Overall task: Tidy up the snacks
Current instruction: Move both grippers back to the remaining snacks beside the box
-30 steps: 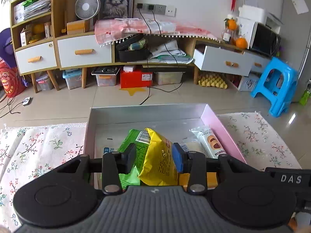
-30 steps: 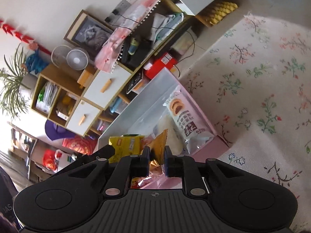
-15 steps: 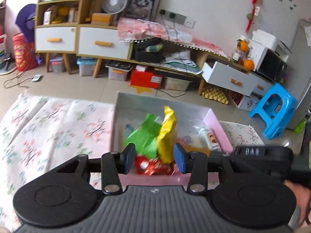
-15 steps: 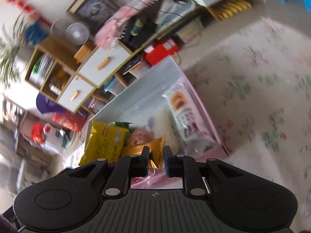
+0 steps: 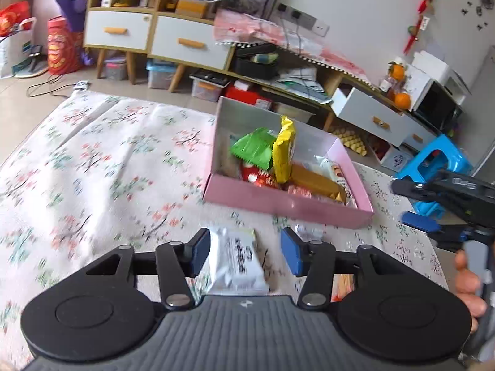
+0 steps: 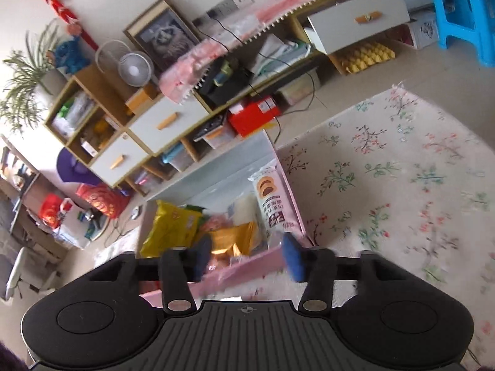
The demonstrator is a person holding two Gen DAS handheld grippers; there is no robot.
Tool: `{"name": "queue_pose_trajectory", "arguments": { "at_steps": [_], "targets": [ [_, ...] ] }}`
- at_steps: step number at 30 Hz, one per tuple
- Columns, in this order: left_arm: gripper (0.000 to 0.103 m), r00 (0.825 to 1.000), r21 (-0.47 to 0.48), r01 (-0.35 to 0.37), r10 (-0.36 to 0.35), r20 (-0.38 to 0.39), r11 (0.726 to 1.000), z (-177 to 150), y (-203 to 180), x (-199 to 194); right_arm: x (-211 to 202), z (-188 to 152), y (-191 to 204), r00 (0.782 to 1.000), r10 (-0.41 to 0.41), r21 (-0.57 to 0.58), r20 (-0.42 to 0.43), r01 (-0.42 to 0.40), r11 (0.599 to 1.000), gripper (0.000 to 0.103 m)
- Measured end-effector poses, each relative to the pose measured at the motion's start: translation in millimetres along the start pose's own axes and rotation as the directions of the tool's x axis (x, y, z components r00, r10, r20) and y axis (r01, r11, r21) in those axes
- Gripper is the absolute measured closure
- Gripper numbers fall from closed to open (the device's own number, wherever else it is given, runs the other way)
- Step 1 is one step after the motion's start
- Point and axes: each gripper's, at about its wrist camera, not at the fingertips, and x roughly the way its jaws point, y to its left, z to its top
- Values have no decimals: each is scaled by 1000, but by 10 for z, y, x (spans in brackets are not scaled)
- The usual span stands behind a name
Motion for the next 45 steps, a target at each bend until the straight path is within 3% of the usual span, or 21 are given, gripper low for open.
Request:
{"name": "queue_pose_trajectory", "arguments": {
  "at_steps": [4, 7, 9, 12, 14, 19, 22, 26, 28, 31, 35, 39, 45],
  "targets": [
    [29, 1000, -25, -31, 31, 2, 999, -40, -88, -189, -283, -90, 86, 1000, -16, -35, -21, 16, 999, 25],
    [19, 999, -44, -38, 39, 16, 998, -13, -180, -392, -461, -154, 187, 998, -41, -48, -57, 38, 998, 21],
    [9, 998, -51, -48, 51, 44, 998, -36, -268, -572, -573, -178, 255, 996, -47, -43, -78, 44, 998, 11],
    [0, 993, -24, -83, 84, 86, 996, -45, -434, -837, -806, -204, 407, 996, -52, -53, -69, 48, 997, 3],
    [1, 992, -4, -92, 92, 84, 996, -63, -536, -956, -886, -214, 493, 995, -66, -79, -72, 61, 995, 1],
    [0, 991, -18, -88, 89, 95, 996, -173, -595, -1085, -1032, -367, 513, 978, -191, -63, -79, 186, 980, 1],
    [0, 984, -45, -145, 149, 95, 988, -263, -611, -1027, -1066, -542, 375, 972, -221, -9, -76, 221, 975, 1],
    [0, 977, 28, -192, 188, 100, 981, -323, -688, -976, -1021, -648, 256, 958, -278, -7, -65, 278, 960, 1],
    [0, 971, 19, -219, 216, 99, 976, -337, -654, -957, -1013, -642, 197, 952, -302, 16, -58, 303, 953, 1],
    [0, 975, -16, -207, 207, 84, 978, -360, -584, -976, -1004, -640, 115, 960, -271, 69, -72, 276, 959, 1],
    [0, 978, -18, -198, 198, 69, 980, -381, -564, -988, -956, -668, 159, 955, -291, 12, -62, 293, 956, 1],
    [0, 977, -1, -190, 189, 96, 982, -417, -620, -1059, -967, -667, 152, 967, -242, 44, -82, 246, 968, 1],
    [0, 978, 13, -188, 186, 92, 982, -414, -663, -1048, -977, -656, 175, 969, -238, 37, -69, 241, 970, 1]
  ]
}}
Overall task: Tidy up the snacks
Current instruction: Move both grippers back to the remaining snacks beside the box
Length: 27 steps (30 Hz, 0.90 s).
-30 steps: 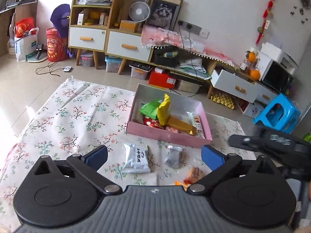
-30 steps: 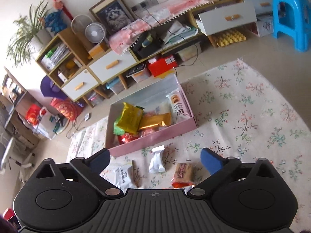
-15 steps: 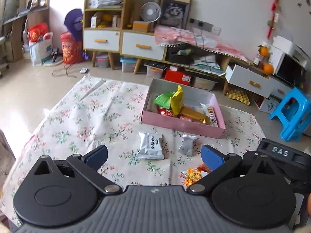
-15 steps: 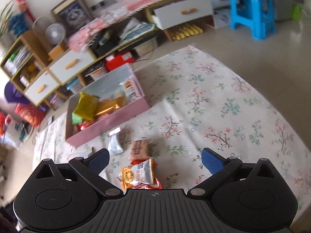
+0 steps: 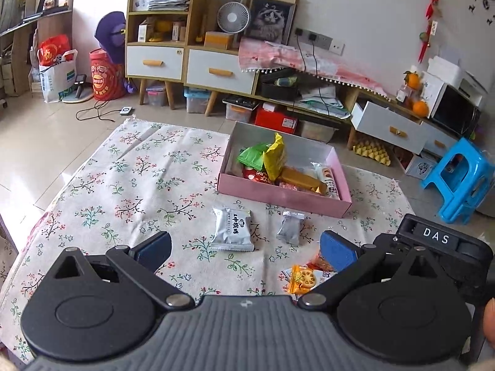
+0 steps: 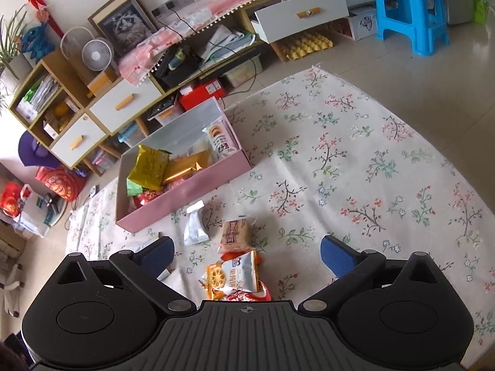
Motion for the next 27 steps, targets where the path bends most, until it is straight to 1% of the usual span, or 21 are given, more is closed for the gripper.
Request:
{"name": "queue_pose_trajectory", "arguments": {
  "at_steps": [5, 10, 16, 20, 23, 27],
  "targets": [
    [0, 1000, -7, -11, 11, 11, 1000, 4, 23, -22, -13, 7, 4, 1000, 29, 14, -4, -29, 999, 1],
    [0, 1000, -57, -12, 12, 7, 998, 15, 109, -27, -1, -1, 8, 999, 50, 18, -14, -50, 999, 1],
    [0, 999, -67, 23, -25, -22, 997, 48, 170, 47, 35, -18, 52, 998, 62, -14, -13, -62, 998, 1],
    [0, 1000, -107, -2, -1, -31, 994, 62, 272, 116, 85, -22, 43, 998, 59, -22, -22, -59, 998, 1],
    [0, 999, -143, 9, -17, -50, 990, 64, 319, 144, 106, -7, 38, 998, 64, -22, -23, -65, 998, 1],
    [0, 999, -118, 6, -11, -38, 993, 55, 281, 108, 123, -12, 41, 998, 66, -26, -24, -67, 997, 1]
  ]
}}
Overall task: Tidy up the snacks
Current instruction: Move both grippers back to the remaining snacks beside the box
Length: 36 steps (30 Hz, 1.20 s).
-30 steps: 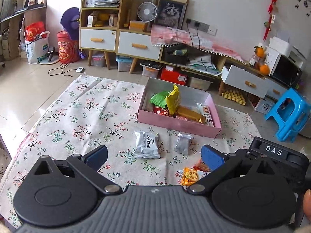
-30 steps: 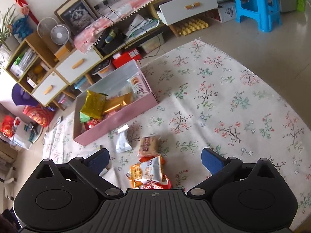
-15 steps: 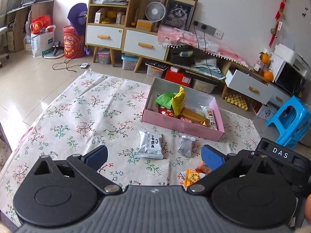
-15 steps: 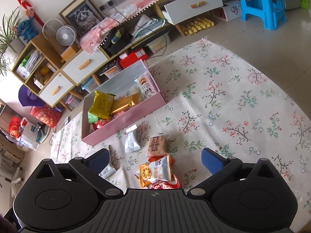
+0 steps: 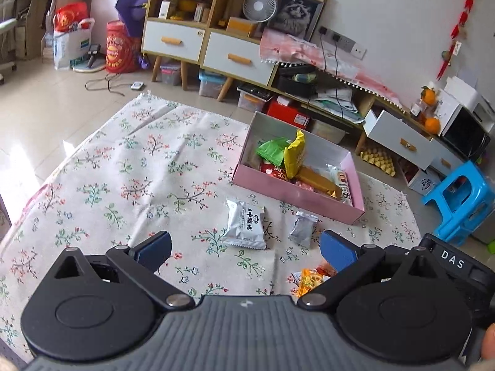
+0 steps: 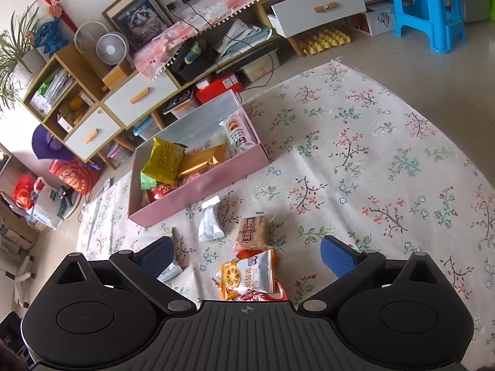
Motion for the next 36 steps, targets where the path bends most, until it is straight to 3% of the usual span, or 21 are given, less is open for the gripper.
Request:
{"name": "queue_pose_trajectory", "arguments": {
  "at_steps": [8, 12, 20, 36],
  "targets": [
    [0, 1000, 15, 12, -12, -12, 1000, 27, 15, 47, 6, 11, -9, 1000, 5, -8, 6, -5, 1000, 1],
    [0, 1000, 40, -26, 27, -12, 999, 51, 78, 139, 27, 21, -37, 1000, -4, -19, 11, 4, 1000, 1],
    [1, 993, 55, -59, 64, -96, 997, 10, 305, 489, 150, 29, -119, 999, -35, -72, 6, 35, 997, 1],
    [1, 987, 9, -64, 64, -144, 998, -61, 513, 647, 305, -156, 64, 998, -53, -302, -32, 41, 952, 1]
  ]
}}
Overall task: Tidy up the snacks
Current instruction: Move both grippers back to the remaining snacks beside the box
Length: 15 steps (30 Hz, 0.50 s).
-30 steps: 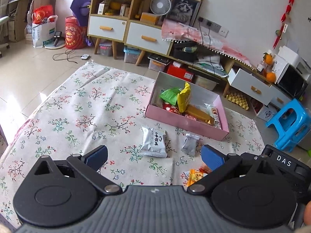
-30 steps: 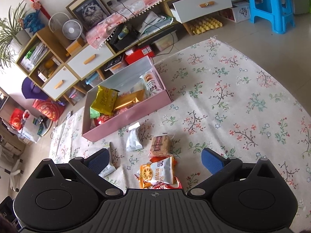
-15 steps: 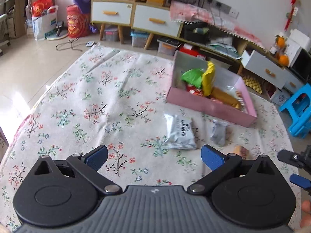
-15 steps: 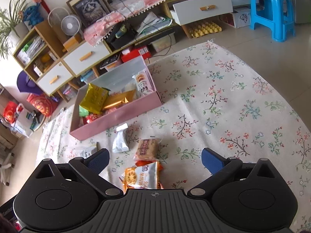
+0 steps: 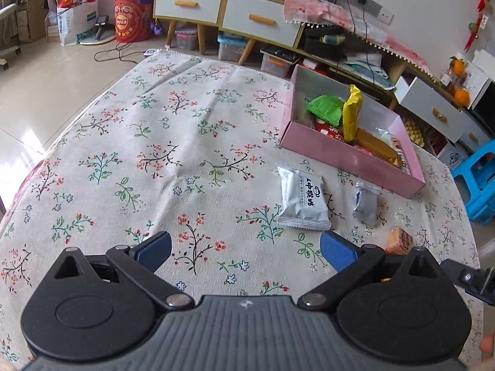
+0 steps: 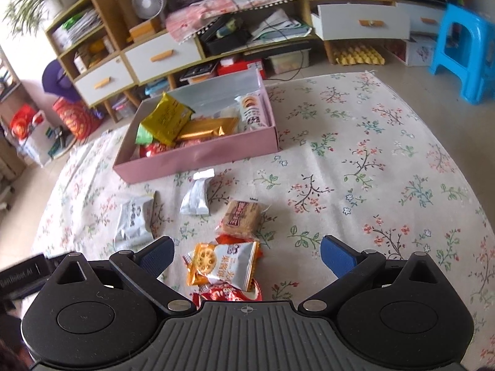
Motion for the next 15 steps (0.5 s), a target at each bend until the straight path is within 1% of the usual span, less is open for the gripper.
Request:
{"name": "queue_pose_trajectory", "arguments": {
  "at_steps": [4, 10, 15],
  "targets": [
    [1, 1000, -7, -5, 5, -3, 1000, -15, 36, 5, 51, -42, -30, 1000, -10, -14, -20, 10, 1000, 1],
    [1, 1000, -10, -2, 2, -8, 1000, -8, 48, 17, 97, -107, -117, 999, 9, -2, -42, -10, 1000, 1],
    [0, 1000, -7, 15, -15, -7, 1000, -15, 57, -16, 115, -195, -225, 999, 9, 3, -49, -9, 1000, 1]
  ]
}}
